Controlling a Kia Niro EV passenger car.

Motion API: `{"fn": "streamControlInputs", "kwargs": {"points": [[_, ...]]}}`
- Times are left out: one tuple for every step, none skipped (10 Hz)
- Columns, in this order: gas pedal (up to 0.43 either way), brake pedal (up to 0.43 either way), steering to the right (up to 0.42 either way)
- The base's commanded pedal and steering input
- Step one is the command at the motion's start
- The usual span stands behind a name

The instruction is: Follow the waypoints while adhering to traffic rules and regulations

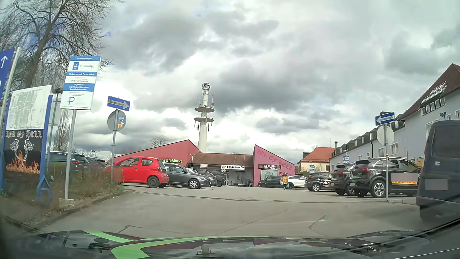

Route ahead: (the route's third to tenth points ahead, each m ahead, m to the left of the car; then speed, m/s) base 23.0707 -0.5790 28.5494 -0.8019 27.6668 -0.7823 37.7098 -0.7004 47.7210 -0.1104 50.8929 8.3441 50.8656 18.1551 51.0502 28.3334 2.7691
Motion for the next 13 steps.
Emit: {"fn": "streamControlInputs", "kwargs": {"points": [[0.24,0.0,-0.004],[0.24,0.0,-0.001],[0.28,0.0,0.004],[0.299,0.0,0.002],[0.299,0.0,0.002],[0.299,0.0,0.001],[0.299,0.0,0.001],[0.299,0.0,0.001],[0.287,0.0,-0.001],[0.287,0.0,-0.001],[0.287,0.0,-0.001],[0.28,0.0,-0.001],[0.268,0.0,0.0]]}}
